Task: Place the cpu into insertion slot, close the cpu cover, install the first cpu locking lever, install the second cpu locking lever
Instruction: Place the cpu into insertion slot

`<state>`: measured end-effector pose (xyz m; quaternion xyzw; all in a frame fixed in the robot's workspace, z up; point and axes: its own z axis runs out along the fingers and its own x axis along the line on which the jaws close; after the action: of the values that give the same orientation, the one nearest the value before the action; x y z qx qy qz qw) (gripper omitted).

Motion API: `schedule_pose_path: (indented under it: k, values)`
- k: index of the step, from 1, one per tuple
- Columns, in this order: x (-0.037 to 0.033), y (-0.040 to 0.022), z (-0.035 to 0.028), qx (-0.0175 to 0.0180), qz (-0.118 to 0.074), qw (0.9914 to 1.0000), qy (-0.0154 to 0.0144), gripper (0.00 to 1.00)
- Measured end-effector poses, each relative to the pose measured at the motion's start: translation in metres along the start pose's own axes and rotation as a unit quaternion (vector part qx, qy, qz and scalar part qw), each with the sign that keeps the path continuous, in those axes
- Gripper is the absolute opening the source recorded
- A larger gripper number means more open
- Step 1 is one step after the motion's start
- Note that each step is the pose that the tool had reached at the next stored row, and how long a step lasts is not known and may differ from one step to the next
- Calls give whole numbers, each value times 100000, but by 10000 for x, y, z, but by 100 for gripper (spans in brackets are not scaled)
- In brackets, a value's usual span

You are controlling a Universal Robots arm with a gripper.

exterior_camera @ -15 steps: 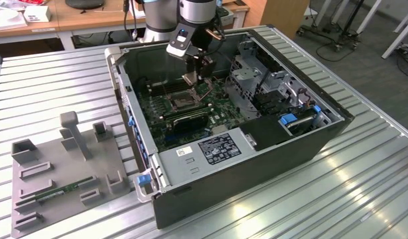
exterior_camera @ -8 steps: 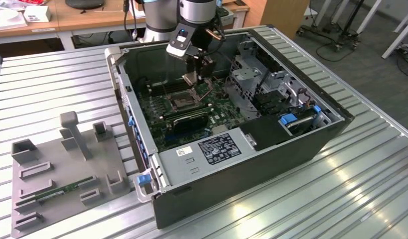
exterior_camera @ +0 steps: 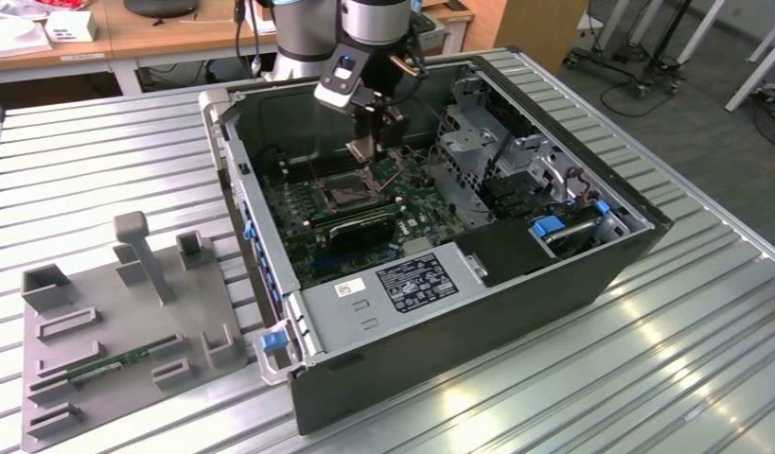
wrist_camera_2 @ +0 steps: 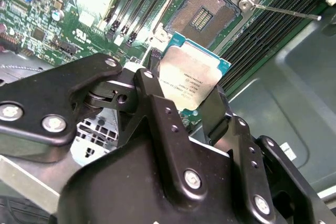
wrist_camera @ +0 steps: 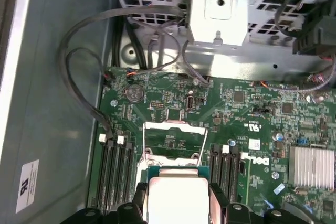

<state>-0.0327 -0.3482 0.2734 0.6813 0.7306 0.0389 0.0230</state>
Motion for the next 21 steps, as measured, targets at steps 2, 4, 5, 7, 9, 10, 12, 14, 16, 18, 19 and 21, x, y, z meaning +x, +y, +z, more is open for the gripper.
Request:
schedule_pose_path:
  k: [2,4,5,7,9,10,12,14,16,18,19,21]
  values:
    - [0,0,4,-32,1621,99987,-144,54]
    - [0,-1,8,-64,3337,99944,-296,54]
    - [0,-1,10,-81,4171,99912,-369,54]
    - [-1,-1,11,-102,5449,99850,-481,54]
    - [-1,-1,11,-108,5634,99840,-499,54]
    - [-1,-1,11,-109,5639,99840,-500,54]
    - [0,-1,11,-110,5644,99839,-498,54]
    - [0,-1,11,-110,5646,99839,-498,54]
    - [-1,-1,11,-107,5647,99839,-500,54]
    - [0,-1,11,4,5657,99839,-499,54]
    - [0,-1,12,126,5652,99839,-497,54]
    - [0,-1,13,531,5662,99837,-488,54]
